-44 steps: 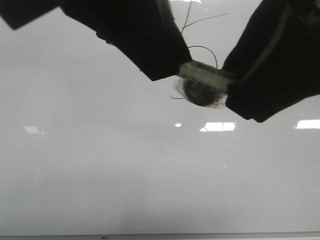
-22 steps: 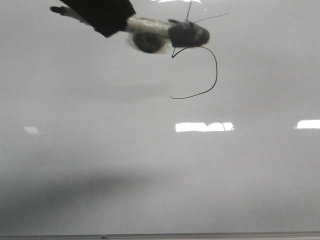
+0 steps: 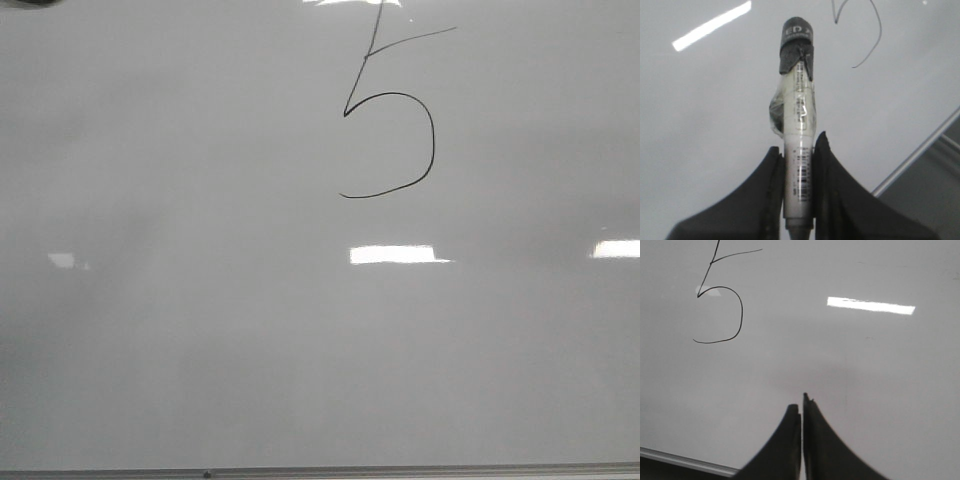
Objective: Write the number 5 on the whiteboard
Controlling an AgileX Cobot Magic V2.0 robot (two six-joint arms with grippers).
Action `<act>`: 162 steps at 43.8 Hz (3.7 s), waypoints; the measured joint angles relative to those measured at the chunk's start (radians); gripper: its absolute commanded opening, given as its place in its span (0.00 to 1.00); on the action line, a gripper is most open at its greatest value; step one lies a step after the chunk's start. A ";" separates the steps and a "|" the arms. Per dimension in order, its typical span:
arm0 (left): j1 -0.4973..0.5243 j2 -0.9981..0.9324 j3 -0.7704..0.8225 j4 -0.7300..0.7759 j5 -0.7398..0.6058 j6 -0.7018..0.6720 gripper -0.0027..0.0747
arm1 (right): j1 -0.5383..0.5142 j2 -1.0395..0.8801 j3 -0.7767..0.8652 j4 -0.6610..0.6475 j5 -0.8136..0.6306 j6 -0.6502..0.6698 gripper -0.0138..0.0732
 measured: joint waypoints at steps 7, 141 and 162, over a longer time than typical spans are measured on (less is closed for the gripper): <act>0.085 -0.171 0.126 -0.065 -0.073 0.000 0.06 | 0.000 -0.053 0.019 0.023 -0.011 0.001 0.09; 0.540 0.621 0.239 0.847 -1.293 -1.091 0.01 | 0.000 -0.064 0.019 0.032 -0.079 0.002 0.09; 0.562 0.687 0.170 0.940 -1.255 -1.093 0.04 | 0.000 -0.064 0.019 0.032 -0.079 0.004 0.09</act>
